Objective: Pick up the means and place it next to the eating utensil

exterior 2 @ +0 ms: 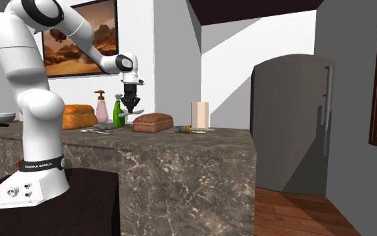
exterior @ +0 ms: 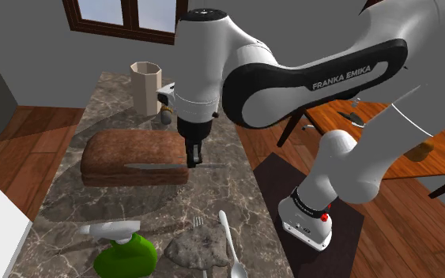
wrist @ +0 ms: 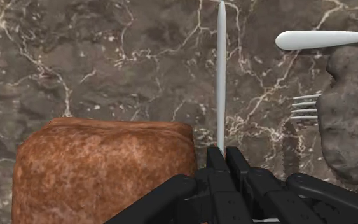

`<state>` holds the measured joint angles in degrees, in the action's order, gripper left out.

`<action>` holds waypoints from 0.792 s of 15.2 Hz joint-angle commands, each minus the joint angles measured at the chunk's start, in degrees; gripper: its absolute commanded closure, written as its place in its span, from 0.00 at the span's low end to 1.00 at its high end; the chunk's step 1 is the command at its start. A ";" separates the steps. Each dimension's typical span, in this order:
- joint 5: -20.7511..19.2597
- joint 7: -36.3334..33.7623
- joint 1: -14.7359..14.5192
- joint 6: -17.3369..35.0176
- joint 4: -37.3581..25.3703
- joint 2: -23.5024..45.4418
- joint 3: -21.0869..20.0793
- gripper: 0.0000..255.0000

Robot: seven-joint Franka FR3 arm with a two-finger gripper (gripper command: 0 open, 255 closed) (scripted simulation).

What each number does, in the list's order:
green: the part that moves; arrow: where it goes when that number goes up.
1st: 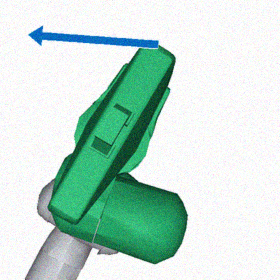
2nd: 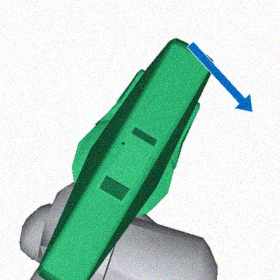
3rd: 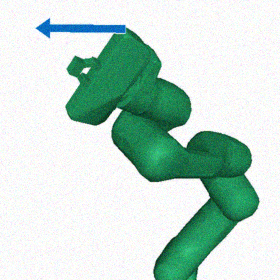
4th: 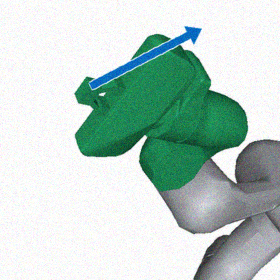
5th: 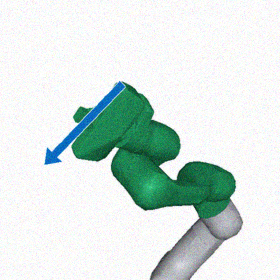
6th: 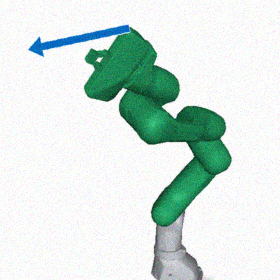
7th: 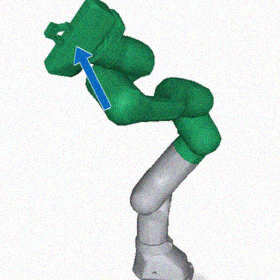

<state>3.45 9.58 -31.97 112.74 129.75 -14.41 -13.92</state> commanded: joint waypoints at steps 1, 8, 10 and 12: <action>0.46 -2.77 -1.13 0.07 -0.59 0.59 -1.74 1.00; 0.67 -13.20 -5.02 -0.38 -6.05 5.43 -8.14 1.00; 0.26 -16.31 -6.09 -0.58 -8.18 7.38 -9.90 1.00; -0.41 -19.48 -7.20 -0.84 -10.58 9.58 -11.59 1.00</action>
<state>3.15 -8.43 -38.64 112.16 120.02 -5.42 -24.77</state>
